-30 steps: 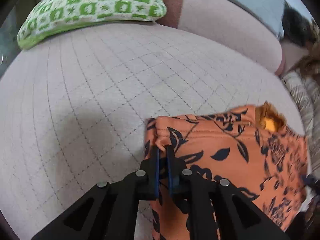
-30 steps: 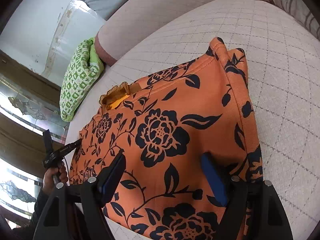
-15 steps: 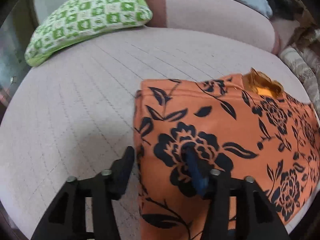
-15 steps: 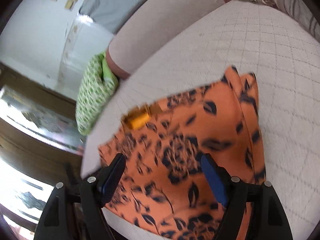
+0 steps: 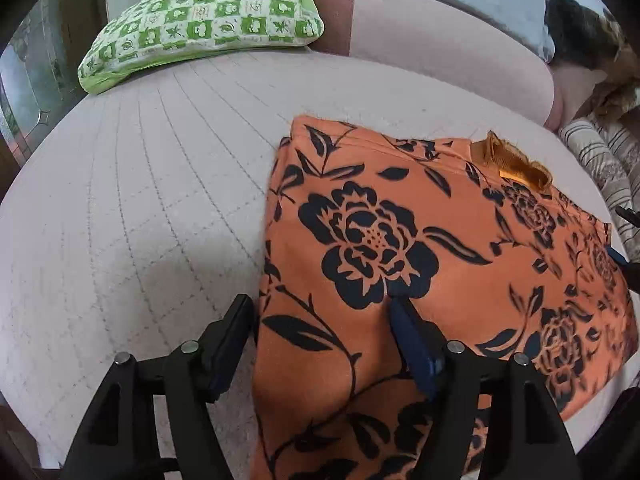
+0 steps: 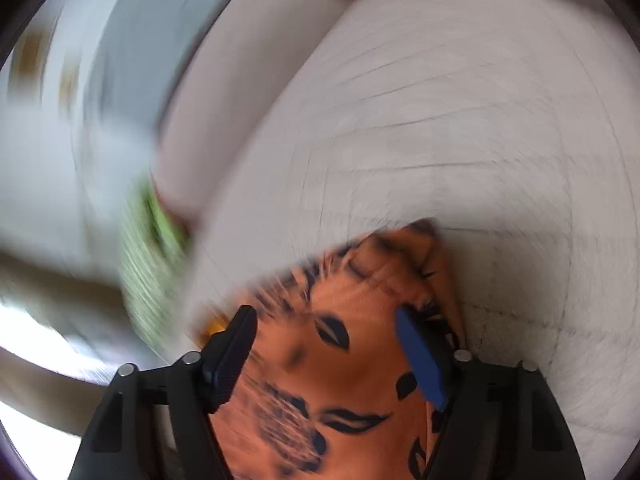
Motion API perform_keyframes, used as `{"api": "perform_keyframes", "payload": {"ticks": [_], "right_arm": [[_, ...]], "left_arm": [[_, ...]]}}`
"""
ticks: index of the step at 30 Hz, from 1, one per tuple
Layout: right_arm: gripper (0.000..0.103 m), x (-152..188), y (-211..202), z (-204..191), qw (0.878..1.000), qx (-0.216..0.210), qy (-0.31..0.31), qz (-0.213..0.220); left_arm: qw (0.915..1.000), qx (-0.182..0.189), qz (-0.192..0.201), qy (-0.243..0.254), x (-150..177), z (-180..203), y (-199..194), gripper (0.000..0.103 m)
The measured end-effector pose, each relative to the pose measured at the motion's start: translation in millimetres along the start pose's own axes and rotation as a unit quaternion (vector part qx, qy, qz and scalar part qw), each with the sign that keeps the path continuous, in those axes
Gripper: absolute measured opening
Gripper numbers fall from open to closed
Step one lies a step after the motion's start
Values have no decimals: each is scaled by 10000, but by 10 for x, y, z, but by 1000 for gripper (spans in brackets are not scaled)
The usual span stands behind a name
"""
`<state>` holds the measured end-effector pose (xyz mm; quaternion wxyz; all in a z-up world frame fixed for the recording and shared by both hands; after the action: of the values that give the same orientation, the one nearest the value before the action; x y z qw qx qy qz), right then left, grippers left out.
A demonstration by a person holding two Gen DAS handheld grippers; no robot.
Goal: Fold small clothes
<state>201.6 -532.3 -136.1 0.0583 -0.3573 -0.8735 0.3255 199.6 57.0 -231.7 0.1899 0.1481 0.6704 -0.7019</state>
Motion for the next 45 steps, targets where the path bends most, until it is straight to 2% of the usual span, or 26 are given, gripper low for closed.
{"api": "perform_keyframes", "payload": {"ticks": [2,5,8,10,11,12,13,14,16,17,19,21,22,23,24,25,28,29,30,31,32,35,39,45], "right_arm": [[75,142,-109,-130,9985,409,-376,14],[76,662,-350,-374,9956,276,-899,-38],[82,1150,-438,-387,9916,292,-1245,-183],[87,1376,-339,-224,9877,509,-1422,-399],[87,1399,-244,-5,9869,835,-1286,-494],[86,1394,-218,103,9892,824,-1091,-536],[85,1367,-282,82,9936,619,-872,-353],[86,1359,-334,49,9951,588,-721,-329],[86,1390,-402,-94,9953,571,-658,-412],[86,1415,-458,-223,9945,424,-907,-304],[86,1438,-490,-315,9901,411,-1340,-114],[94,1328,-407,-46,9894,752,-1238,-39],[93,1277,-304,225,9923,943,-767,-236],[90,1222,-334,258,9965,659,-501,-131],[90,1221,-483,155,9981,395,-472,83],[90,1241,-531,64,9976,352,-592,91],[91,1309,-618,-89,9905,335,-1291,347],[92,1327,-578,-26,9904,367,-1304,273],[92,1336,-541,199,9950,463,-883,66],[91,1316,-551,289,9980,335,-528,2],[91,1295,-637,276,9981,185,-569,142],[91,1290,-799,100,9917,234,-1156,511],[91,1304,-756,187,9929,293,-1101,328],[91,1326,-810,198,9911,298,-1220,435]], "left_arm": [[9998,85,115,-99,-28,-26,-126,72],[9997,43,233,-52,32,-53,-320,72],[9993,84,375,0,193,-20,-520,72],[9989,-2,469,92,334,21,-570,81],[9991,-54,404,136,344,66,-538,82],[9996,-142,147,197,410,69,-403,81],[9994,-268,-110,182,464,51,-297,82],[9994,-253,-239,89,507,26,-255,82],[9998,-121,-61,-153,500,-7,-399,81],[9998,-117,53,-179,492,-8,-481,81],[9996,-144,199,-159,499,2,-581,83],[9996,-231,-105,-105,582,-1,-486,83],[9993,-263,-226,-138,625,-16,-466,82],[9994,-234,-194,-178,661,-24,-488,82],[9996,-143,4,-230,671,-18,-594,82],[9995,-94,207,-231,678,-6,-706,83],[9990,-100,404,-180,711,45,-839,83],[9991,-95,382,-153,736,69,-836,83],[9995,-136,272,-83,761,110,-803,83],[9996,-157,231,-54,760,159,-775,83],[9996,-145,242,-18,758,207,-787,83],[9994,-183,281,47,732,275,-837,83],[9991,-295,275,128,680,387,-808,83],[9990,-296,284,172,665,493,-816,83]]}}
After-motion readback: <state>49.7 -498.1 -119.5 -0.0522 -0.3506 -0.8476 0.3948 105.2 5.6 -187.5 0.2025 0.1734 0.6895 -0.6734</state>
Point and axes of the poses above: each gripper's, at about its wrist camera, not at the fingertips, and y roughly the way its jaws point, z to its right, x to its underside, the point moved 9 cm from there along y, roughly the way its jaws point, and after that the axes turned 8 degrees about -z, right-handed, at the moved point
